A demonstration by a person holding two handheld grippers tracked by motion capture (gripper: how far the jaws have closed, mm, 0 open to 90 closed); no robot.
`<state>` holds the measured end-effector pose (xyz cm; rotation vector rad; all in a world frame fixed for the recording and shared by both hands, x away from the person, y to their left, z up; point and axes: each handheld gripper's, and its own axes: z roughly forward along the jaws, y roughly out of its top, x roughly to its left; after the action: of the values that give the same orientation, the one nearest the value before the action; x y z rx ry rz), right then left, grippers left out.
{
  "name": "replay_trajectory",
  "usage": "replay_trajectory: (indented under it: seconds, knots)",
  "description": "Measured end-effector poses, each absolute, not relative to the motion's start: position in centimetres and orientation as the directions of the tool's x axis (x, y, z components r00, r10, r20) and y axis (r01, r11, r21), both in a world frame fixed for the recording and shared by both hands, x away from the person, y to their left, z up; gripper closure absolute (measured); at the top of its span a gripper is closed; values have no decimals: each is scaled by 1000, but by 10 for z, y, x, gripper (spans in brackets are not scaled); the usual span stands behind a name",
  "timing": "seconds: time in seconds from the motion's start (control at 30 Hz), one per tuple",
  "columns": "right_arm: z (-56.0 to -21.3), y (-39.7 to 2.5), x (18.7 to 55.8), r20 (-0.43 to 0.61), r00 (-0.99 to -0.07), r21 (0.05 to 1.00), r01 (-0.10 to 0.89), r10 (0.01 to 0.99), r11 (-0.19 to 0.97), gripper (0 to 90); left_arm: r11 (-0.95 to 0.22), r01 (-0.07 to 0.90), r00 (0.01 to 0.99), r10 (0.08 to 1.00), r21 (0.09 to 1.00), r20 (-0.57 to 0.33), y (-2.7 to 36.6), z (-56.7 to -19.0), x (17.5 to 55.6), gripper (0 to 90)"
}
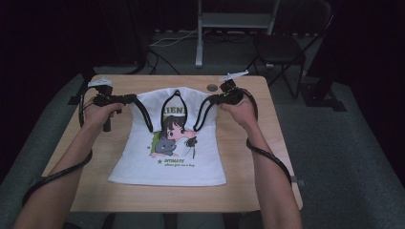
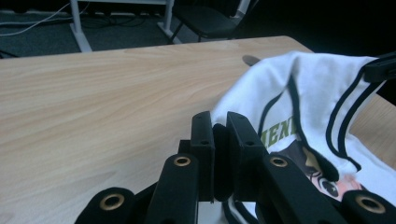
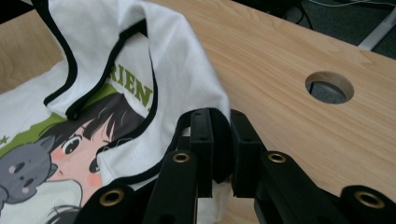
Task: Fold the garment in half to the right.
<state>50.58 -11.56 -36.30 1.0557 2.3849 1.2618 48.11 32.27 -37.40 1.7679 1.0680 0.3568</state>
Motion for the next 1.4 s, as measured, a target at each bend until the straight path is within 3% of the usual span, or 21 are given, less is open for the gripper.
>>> replay_trajectory:
  seconds: [0.57, 1.4]
  knots:
    - [-383, -120, 489, 103, -731, 765, 491, 674, 416, 824, -120, 529, 553, 799, 840, -235, 334, -395, 468, 820]
    - [-404, -114, 458, 31, -778, 737, 442, 628, 511, 823, -209, 527, 583, 794, 824, -171, 336, -408, 446, 820]
